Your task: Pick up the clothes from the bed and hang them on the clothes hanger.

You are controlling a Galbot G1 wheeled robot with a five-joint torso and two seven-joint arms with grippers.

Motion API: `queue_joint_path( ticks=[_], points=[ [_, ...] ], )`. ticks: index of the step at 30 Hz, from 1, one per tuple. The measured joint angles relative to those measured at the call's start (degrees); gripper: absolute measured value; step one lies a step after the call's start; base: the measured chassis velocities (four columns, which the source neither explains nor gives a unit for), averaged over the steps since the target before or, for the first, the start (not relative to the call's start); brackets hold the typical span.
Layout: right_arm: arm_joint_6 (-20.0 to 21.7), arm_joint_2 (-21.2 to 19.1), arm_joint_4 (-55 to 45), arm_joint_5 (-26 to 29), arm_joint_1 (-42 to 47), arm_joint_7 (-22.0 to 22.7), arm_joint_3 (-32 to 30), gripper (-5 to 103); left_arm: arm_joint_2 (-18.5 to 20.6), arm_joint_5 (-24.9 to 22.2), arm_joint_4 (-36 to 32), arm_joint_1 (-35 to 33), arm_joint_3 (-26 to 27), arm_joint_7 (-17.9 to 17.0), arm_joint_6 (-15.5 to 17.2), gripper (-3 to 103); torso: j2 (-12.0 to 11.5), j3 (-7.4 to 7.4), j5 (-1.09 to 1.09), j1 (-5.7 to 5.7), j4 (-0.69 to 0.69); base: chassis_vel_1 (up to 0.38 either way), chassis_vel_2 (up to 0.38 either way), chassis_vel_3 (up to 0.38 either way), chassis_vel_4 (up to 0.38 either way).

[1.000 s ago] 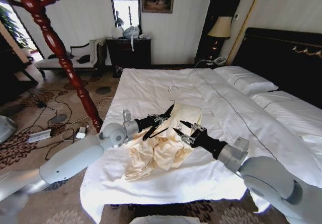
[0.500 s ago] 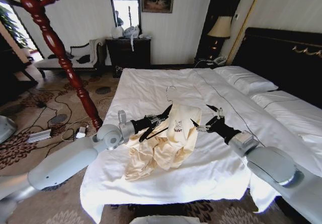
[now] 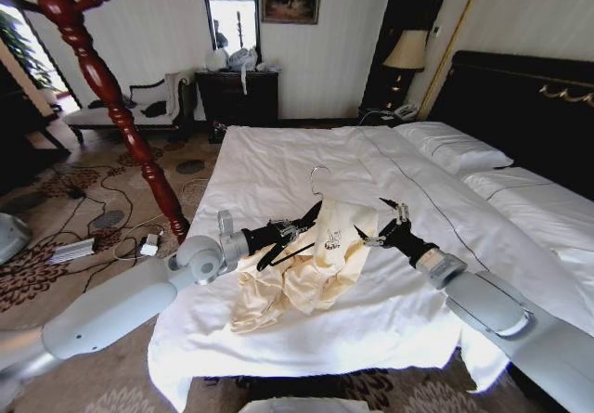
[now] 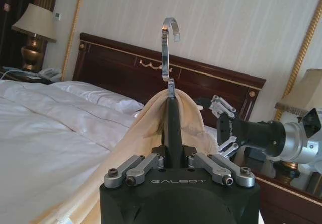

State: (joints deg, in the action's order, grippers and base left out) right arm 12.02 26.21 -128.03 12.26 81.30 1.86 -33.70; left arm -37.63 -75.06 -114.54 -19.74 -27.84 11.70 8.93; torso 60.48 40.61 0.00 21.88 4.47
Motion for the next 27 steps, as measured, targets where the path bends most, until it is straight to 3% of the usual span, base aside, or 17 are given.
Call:
queue_joint_path(
  ticks=[12,18,19,21,24,27],
  points=[
    [-0.4,0.7,2.3,-5.6,-0.5,-0.1,1.4,94,0.7,-0.1,-1.7,-0.1,-1.5,-0.3,0.3,15,0.0,0.0,0.0,0.0,-0.02,0.0,0.0,0.0,0.0],
    [-1.0,0.5,3.0,-8.5,-0.8,-0.4,2.1,71,1.1,-0.1,-2.4,-0.6,-1.7,-0.6,0.5,15,0.0,0.0,0.0,0.0,-0.01,0.0,0.0,0.0,0.0],
    [-1.4,0.4,3.1,-9.9,-0.8,-0.6,2.1,66,1.3,-0.2,-2.5,-0.7,-1.7,-0.8,0.6,15,0.0,0.0,0.0,0.0,-0.01,0.0,0.0,0.0,0.0],
    [-2.2,0.4,3.2,-12.3,-0.6,-1.0,2.0,66,1.5,-0.4,-2.7,-0.8,-1.7,-1.2,0.7,15,0.0,0.0,0.0,0.0,-0.01,0.0,0.0,0.0,0.0],
    [-3.6,0.4,3.4,-18.7,0.0,-2.1,1.4,49,2.1,-1.2,-3.1,-0.8,-1.8,-1.8,1.0,15,0.0,0.0,-0.01,0.0,-0.02,0.0,0.0,0.0,0.0],
    [-3.9,0.3,3.5,-20.1,0.0,-2.4,1.4,44,2.1,-1.3,-3.2,-0.7,-1.8,-2.0,1.1,15,0.0,0.0,0.0,0.0,-0.01,0.0,0.0,0.0,0.0]
  ],
)
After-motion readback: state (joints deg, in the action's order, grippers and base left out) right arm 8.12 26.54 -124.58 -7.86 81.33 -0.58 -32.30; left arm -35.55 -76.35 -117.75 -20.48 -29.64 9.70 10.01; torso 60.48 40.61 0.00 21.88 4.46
